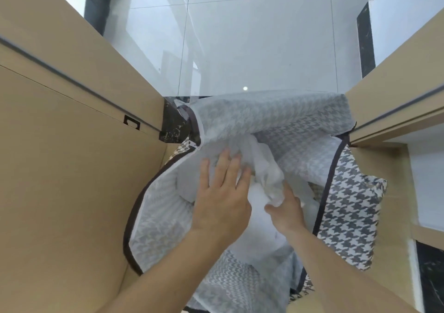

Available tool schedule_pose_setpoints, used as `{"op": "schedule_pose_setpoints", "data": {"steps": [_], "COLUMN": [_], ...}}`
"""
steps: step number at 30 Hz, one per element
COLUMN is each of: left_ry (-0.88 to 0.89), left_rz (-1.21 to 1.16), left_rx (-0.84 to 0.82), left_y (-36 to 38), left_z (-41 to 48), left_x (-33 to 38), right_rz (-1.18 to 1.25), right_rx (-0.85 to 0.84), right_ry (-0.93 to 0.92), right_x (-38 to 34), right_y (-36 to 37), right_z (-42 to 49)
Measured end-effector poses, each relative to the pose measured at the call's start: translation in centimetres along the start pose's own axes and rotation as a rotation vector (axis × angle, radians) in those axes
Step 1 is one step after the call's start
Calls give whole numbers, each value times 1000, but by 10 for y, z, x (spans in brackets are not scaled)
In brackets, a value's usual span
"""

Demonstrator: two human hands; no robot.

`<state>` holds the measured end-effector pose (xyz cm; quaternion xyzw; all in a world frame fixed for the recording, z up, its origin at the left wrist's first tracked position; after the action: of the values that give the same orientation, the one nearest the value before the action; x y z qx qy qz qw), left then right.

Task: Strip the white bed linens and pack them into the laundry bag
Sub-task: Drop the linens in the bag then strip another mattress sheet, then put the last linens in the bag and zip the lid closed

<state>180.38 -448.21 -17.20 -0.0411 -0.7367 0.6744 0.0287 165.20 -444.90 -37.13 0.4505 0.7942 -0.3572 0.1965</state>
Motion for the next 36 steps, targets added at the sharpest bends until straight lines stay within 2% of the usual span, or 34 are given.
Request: {"op": "schedule_pose_setpoints", "data": {"steps": [3, 6, 10, 12, 15, 18, 20, 26, 28, 32, 34, 36], "left_ry": [-35, -131, -228, -266, -332, -403, -456, -689, -783, -817, -842, -833], "left_rz": [163, 197, 108, 83, 50, 26, 1, -133, -195, -342, -472, -560], "left_rx": [131, 67, -61, -76, -121, -195, -222, -294, -303, -312, -262, -212], "left_y": [-26, -29, -16, -14, -17, -17, -18, -18, -12, 0, -4, -16], "left_z": [-3, -8, -18, -22, -30, -49, -64, -108, -122, -127, -112, -88], "left_x": [-33, -74, -106, -118, -136, -148, -152, -174, -185, -196, -199, -199], "right_rz": [34, 15, -48, -160, -475, -788, -861, -721, -685, -356, -210, -185], "right_rx": [-56, -99, -155, -73, 147, 213, 283, 690, 752, 603, 552, 524], "right_ry": [-7, -8, -96, -218, -412, -413, -374, -327, -217, 243, 278, 158], "right_x": [-11, -26, -51, -69, -96, -103, -105, -89, -73, -20, -15, -36], "right_y": [12, 16, 11, -10, -56, -85, -103, -165, -181, -183, -177, -172], "right_z": [-5, -12, -28, -41, -64, -77, -86, -127, -130, -120, -114, -109]}}
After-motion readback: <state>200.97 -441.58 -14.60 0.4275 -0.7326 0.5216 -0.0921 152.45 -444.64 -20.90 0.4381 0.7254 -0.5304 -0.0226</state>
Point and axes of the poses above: each hand's wrist, its own z-axis towards the middle knuckle, its own y-axis out of the palm, x = y × z, the point moved 9 cm from there along z, towards the middle knuckle, and after that the axes turned 9 degrees about -y, right-handed, at the moved point
